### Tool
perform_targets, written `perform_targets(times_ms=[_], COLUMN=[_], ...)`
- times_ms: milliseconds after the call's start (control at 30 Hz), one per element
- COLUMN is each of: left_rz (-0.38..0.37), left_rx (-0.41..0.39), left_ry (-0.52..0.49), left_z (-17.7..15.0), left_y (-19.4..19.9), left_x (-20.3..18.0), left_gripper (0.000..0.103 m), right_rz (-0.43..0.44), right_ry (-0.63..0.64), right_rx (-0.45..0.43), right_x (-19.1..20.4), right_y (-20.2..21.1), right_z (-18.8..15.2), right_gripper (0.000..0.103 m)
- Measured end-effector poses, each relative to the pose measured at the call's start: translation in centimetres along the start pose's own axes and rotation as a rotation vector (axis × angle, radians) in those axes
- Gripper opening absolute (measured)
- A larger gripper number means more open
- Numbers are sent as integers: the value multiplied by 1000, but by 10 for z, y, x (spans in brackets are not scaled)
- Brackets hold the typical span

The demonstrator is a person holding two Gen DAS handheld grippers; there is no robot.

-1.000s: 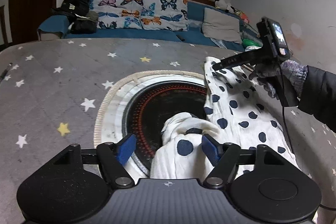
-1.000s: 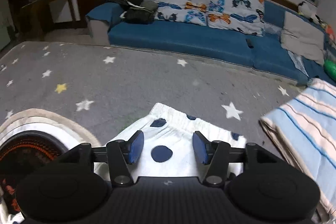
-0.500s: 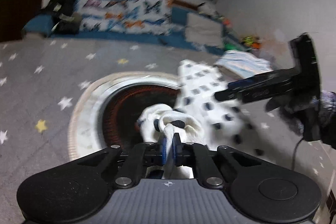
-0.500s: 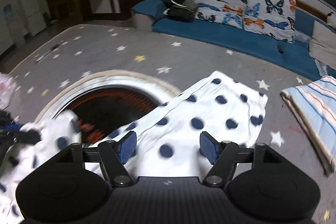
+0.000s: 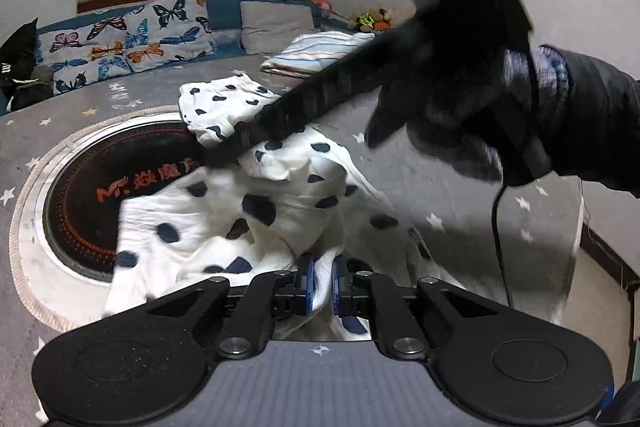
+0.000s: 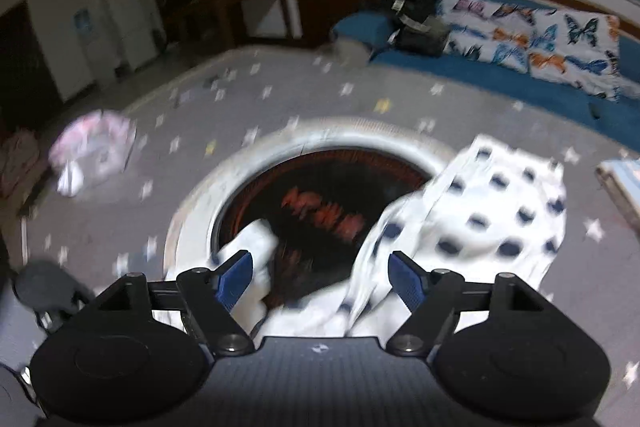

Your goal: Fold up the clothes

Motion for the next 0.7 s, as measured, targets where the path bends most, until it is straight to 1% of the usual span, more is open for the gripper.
perform_targets(times_ms=[67, 100, 133, 200, 267, 367, 433, 467, 500, 600, 700], left_rz=[-4, -6, -7, 5, 49, 149, 217, 240, 254, 274, 283], left_rx=[-4, -10, -18, -39, -67, -71, -45, -16, 12, 81, 117], left_ry=[-2, -2, -3, -7, 15, 95, 148, 168, 175, 170, 173], left_z=[0, 1, 1, 3, 8, 14, 16, 16, 14, 9, 4], left_y=[9, 14, 20, 30, 38, 38, 29, 22, 16, 0, -7], left_x=[3, 4, 6, 11, 24, 47, 64, 72, 77, 84, 85], left_gripper=[16, 20, 25, 30, 30, 30, 30, 30, 30, 41, 41], right_rz=[-1, -2, -4, -8, -15, 4, -1, -4, -7, -16, -30], right_ry=[12, 8, -6, -38, -71, -129, -149, -158, -168, -197, -219], right_rx=[35, 44, 50, 59, 61, 52, 28, 16, 4, -32, -50], right_x=[4, 2, -1, -8, -14, -22, -25, -26, -28, -32, -38], right_y=[-7, -9, -9, -10, -11, -10, -3, 0, 4, 14, 21], right_z=[-12, -18, -22, -31, -36, -42, -43, -44, -44, -45, -48], right_gripper=[76, 76, 77, 77, 77, 77, 77, 77, 77, 78, 78])
Point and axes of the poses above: each gripper's, at about its wrist camera, not at the fingertips, and y roughly against the way its jaws point, x to its left, z to its top, the point moved 1 cm from there along -y, roughly the way its jaws point, and after that the axes turned 1 degree about -z, right-handed, at the moved point
